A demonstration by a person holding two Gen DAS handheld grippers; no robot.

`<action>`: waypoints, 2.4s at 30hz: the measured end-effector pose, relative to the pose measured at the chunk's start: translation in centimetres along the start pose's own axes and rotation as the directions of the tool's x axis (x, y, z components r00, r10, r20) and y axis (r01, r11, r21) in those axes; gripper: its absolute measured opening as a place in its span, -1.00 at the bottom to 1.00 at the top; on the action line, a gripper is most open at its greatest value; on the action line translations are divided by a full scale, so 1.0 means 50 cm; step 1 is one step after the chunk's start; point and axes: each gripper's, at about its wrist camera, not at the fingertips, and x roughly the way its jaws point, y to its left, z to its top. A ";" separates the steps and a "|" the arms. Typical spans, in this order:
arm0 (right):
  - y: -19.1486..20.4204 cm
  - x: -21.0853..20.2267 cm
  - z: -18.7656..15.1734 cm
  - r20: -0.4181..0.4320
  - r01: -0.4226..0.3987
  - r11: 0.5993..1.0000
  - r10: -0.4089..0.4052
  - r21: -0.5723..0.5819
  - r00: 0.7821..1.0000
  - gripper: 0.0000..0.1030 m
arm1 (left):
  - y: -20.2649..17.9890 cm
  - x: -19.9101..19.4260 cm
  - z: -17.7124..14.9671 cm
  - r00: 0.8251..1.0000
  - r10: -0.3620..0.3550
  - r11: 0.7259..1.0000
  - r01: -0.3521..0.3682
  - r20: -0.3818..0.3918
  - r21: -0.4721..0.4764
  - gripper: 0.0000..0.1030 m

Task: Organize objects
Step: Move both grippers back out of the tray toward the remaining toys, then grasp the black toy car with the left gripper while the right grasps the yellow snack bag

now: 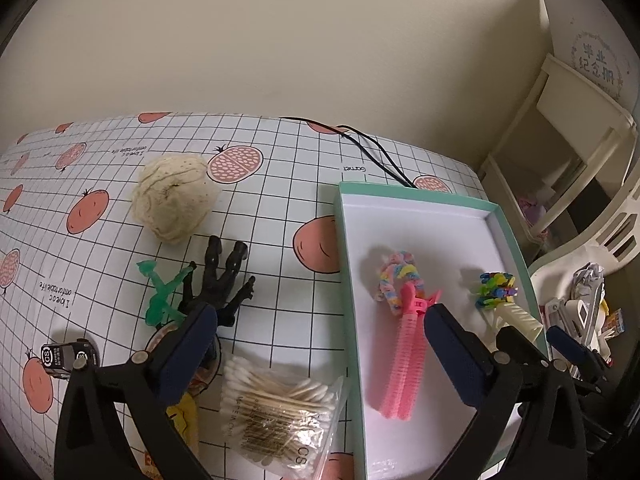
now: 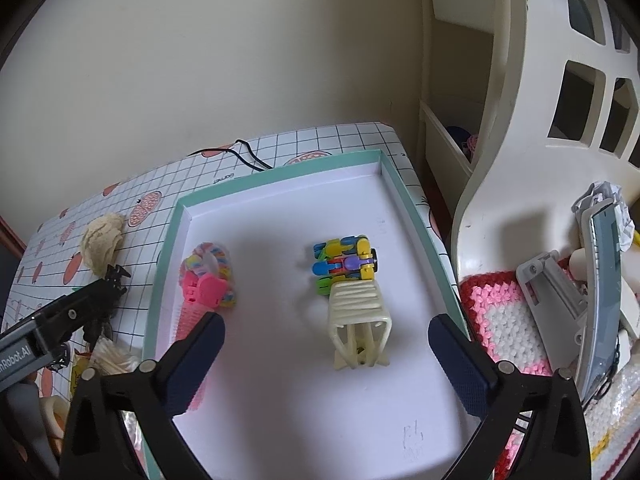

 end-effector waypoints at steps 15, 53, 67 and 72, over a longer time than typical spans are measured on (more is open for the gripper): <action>0.087 -0.098 0.002 0.070 -0.042 0.998 0.045 -0.037 0.997 1.00 | 0.082 -0.136 0.009 0.997 -0.001 1.000 0.002 0.083 -0.012 1.00; 0.480 -0.058 -0.114 -0.142 -0.235 0.948 0.207 -0.216 0.968 1.00 | 0.401 -0.206 -0.041 0.989 0.146 0.980 -0.144 0.006 -0.137 1.00; 0.512 -0.007 -0.154 -0.234 -0.231 0.944 0.175 -0.238 0.956 0.86 | 0.416 -0.124 -0.065 0.984 0.157 0.978 -0.167 -0.081 -0.127 1.00; 0.517 0.010 -0.164 -0.258 -0.227 0.943 0.162 -0.244 0.952 0.78 | 0.424 -0.101 -0.069 0.983 0.155 0.976 -0.168 -0.100 -0.139 1.00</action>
